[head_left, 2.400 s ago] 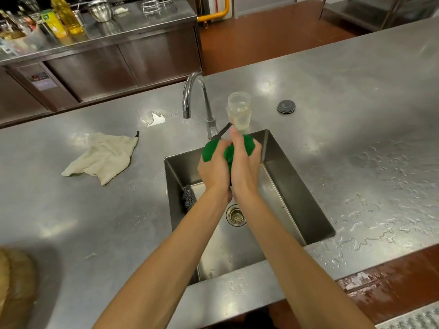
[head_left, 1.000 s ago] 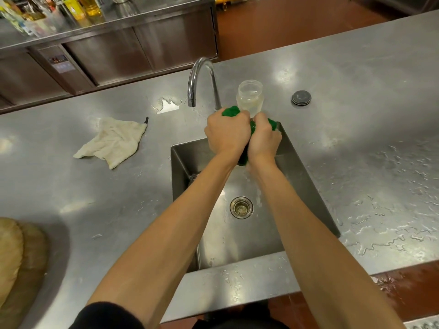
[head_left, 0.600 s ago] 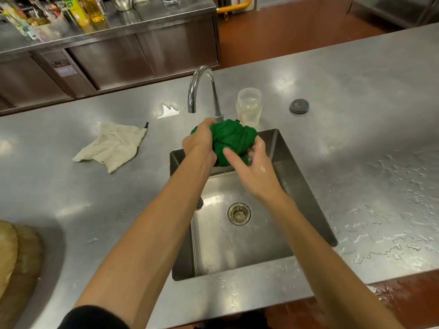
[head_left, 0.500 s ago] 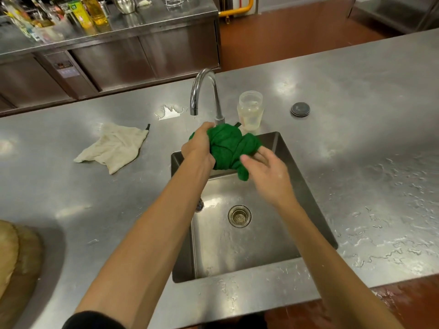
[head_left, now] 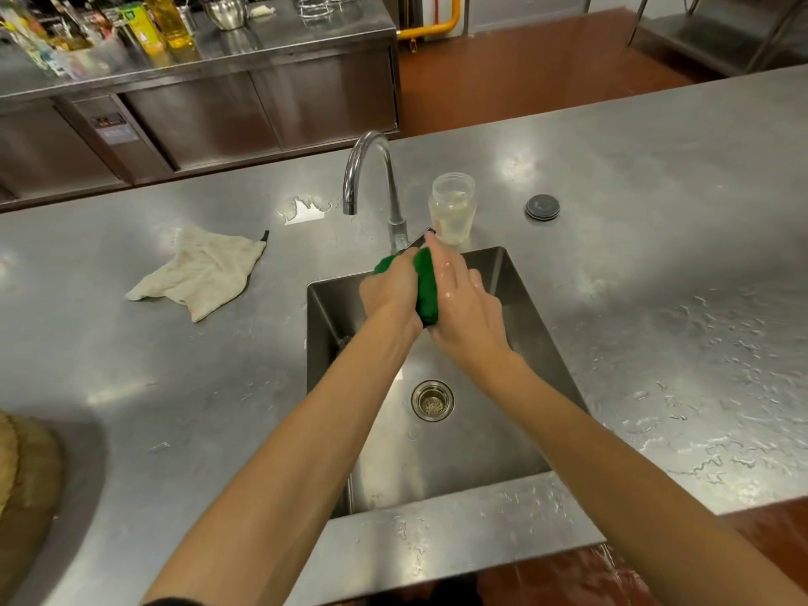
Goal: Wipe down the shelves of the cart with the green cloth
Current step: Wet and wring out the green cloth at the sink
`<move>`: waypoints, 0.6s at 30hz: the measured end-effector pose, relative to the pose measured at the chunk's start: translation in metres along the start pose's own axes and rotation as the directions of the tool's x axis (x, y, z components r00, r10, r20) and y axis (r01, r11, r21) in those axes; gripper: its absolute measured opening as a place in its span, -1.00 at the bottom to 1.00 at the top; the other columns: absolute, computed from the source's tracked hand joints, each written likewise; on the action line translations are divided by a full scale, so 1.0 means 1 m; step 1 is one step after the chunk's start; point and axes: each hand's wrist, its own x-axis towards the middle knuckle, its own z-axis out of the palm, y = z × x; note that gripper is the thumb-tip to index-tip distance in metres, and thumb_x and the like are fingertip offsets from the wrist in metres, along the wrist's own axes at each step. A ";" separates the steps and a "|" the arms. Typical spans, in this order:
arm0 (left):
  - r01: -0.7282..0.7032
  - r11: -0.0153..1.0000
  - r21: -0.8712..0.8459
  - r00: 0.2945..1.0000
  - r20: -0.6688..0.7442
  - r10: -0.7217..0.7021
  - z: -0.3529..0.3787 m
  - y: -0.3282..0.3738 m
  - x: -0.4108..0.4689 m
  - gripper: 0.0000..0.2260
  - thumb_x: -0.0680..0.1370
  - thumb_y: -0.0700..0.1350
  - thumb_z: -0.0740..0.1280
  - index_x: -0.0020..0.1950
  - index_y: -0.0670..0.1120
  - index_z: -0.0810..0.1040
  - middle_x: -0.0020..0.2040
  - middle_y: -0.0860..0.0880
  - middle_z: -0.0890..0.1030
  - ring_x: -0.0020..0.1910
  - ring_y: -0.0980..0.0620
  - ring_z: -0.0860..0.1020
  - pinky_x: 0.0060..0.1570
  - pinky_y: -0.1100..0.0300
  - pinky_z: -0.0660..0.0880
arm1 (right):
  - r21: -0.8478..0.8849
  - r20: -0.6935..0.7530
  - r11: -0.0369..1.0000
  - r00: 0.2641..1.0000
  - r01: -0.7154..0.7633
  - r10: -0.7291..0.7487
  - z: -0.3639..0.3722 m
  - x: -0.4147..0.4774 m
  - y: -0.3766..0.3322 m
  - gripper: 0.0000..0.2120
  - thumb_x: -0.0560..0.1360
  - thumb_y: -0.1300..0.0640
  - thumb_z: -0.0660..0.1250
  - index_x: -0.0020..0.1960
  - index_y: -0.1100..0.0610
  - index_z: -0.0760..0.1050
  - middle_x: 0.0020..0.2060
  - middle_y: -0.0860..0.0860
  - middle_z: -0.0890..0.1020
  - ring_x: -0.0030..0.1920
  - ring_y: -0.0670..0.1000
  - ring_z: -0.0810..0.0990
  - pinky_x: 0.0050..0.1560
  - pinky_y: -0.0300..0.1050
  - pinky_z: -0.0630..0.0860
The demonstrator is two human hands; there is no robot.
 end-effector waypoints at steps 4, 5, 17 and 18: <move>-0.299 0.938 0.176 0.946 -0.073 0.315 0.001 0.001 -0.006 -0.84 0.37 -0.13 0.50 -0.25 -0.06 0.52 -0.27 -0.02 0.60 -0.24 0.01 0.60 -0.03 -0.04 0.66 | 0.210 0.049 0.958 0.981 -0.196 0.190 0.000 0.006 -0.006 -0.35 0.37 0.03 0.47 0.35 0.14 0.27 0.04 0.07 0.61 -0.04 0.17 0.63 -0.08 0.15 0.58; -0.354 0.906 0.233 0.925 -0.055 0.375 0.000 0.001 -0.007 -0.83 0.37 -0.13 0.49 -0.27 -0.05 0.49 -0.29 -0.01 0.58 -0.27 0.02 0.57 -0.06 -0.01 0.65 | 0.248 0.072 0.940 0.972 -0.233 0.222 -0.002 0.006 -0.008 -0.39 0.35 0.02 0.48 0.30 0.15 0.31 -0.03 0.07 0.63 -0.06 0.17 0.63 -0.08 0.14 0.58; -0.667 0.509 0.544 0.713 0.269 0.647 -0.005 0.018 -0.004 -0.79 0.40 -0.12 0.51 -0.23 -0.06 0.48 -0.36 0.05 0.53 -0.35 0.09 0.50 -0.27 0.14 0.53 | 0.599 0.330 0.685 0.907 -0.414 0.260 -0.013 0.013 -0.014 -0.83 0.22 0.12 0.47 -0.32 0.12 0.48 -0.42 -0.02 0.60 -0.38 -0.06 0.53 -0.39 -0.17 0.44; -0.679 0.496 0.541 0.707 0.303 0.638 -0.004 0.020 -0.004 -0.79 0.38 -0.12 0.53 -0.22 -0.05 0.49 -0.35 0.03 0.56 -0.33 0.07 0.54 -0.26 0.12 0.56 | 0.644 0.349 0.637 0.904 -0.424 0.248 -0.015 0.012 -0.013 -0.85 0.21 0.18 0.48 -0.36 0.16 0.50 -0.45 0.00 0.59 -0.42 -0.06 0.51 -0.40 -0.16 0.44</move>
